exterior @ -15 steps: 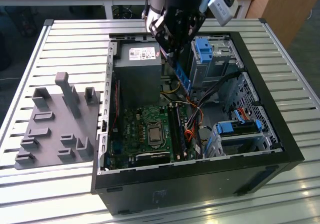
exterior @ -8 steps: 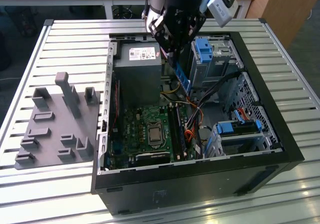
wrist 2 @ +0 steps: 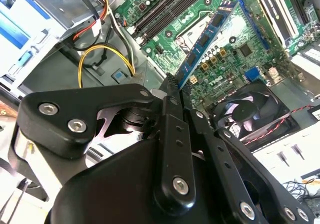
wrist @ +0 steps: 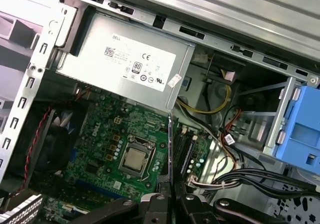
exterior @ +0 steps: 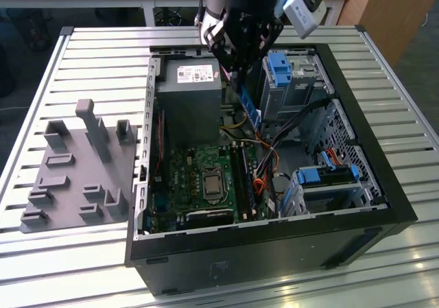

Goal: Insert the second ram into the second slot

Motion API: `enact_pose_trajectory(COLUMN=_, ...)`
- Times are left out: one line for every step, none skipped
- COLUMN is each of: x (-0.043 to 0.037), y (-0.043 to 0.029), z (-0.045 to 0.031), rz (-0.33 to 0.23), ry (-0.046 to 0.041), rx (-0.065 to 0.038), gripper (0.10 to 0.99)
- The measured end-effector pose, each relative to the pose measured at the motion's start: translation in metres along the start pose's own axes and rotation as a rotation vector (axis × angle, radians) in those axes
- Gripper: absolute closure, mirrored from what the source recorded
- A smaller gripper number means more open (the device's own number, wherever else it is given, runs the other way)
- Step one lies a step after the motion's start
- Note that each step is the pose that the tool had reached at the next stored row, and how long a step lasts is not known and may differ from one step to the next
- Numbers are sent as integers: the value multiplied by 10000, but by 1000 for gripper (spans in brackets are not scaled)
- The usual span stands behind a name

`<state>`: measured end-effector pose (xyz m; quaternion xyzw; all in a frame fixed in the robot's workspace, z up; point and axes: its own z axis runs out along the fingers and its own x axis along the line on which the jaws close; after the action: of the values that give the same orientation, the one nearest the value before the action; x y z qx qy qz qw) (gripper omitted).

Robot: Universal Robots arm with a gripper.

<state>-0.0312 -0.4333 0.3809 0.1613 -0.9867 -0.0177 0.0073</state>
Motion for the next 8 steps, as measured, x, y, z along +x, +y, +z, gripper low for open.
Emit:
enact_pose_trajectory(x=0, y=0, z=0, rz=56, ry=-2, rx=0, gripper=949)
enact_pose_trajectory(x=0, y=0, z=0, rz=115, ry=-5, rx=-1, gripper=949)
enact_pose_trajectory(x=0, y=0, z=0, rz=180, ry=-6, rx=-1, gripper=949)
enact_pose_trajectory(x=0, y=0, z=1, rz=256, ry=-9, rx=-1, gripper=949)
enact_pose_trajectory(x=0, y=0, z=1, rz=336, ry=-11, rx=0, gripper=949)
enact_pose_trajectory(x=0, y=0, z=1, rz=442, ry=-14, rx=1, gripper=949)
enact_pose_trajectory(x=0, y=0, z=2, rz=568, ry=-18, rx=4, gripper=949)
enact_pose_trajectory(x=0, y=0, z=4, rz=710, ry=-23, rx=5, gripper=949)
